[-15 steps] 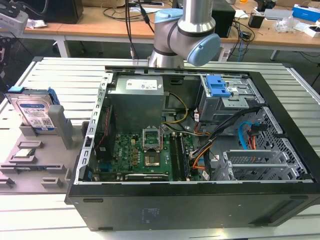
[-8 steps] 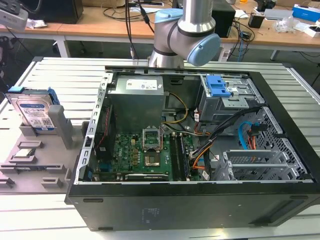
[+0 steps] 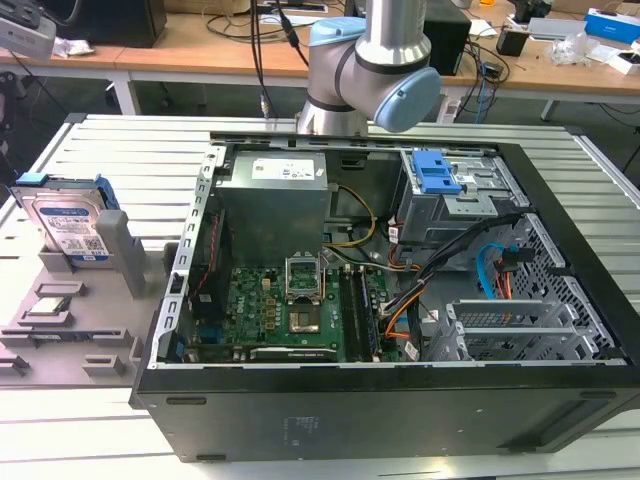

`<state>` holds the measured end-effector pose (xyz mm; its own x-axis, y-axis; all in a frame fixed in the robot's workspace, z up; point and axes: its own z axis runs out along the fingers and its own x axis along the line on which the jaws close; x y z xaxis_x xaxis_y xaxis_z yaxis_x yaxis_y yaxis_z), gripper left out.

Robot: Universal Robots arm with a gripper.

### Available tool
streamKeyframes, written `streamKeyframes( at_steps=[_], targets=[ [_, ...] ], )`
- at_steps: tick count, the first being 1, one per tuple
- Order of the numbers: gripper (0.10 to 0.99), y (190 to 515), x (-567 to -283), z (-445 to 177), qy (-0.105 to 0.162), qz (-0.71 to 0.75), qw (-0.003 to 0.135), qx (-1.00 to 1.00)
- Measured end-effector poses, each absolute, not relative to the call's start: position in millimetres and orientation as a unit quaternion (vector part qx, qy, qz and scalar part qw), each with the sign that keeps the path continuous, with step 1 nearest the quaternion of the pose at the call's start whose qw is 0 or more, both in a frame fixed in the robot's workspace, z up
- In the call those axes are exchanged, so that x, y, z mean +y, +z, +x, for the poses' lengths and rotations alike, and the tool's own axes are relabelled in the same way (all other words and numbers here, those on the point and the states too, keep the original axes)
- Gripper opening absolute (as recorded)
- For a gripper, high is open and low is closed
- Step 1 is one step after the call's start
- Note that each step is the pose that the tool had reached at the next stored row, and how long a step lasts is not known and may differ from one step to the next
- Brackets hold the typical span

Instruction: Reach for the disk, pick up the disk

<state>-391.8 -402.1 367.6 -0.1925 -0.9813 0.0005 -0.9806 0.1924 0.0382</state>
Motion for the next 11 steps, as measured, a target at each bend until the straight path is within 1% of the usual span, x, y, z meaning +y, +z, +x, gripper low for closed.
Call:
streamKeyframes(
  at_steps=[1,6,11],
  targets=[
    [0.235,367.6,-402.1,-391.8,-0.015,0.635,0.012,-0.772],
    [0.541,367.6,-402.1,-391.8,-0.015,0.636,0.012,-0.771],
    [0.541,367.6,-397.6,-391.8,-0.015,0.636,0.012,-0.771]
  ],
)
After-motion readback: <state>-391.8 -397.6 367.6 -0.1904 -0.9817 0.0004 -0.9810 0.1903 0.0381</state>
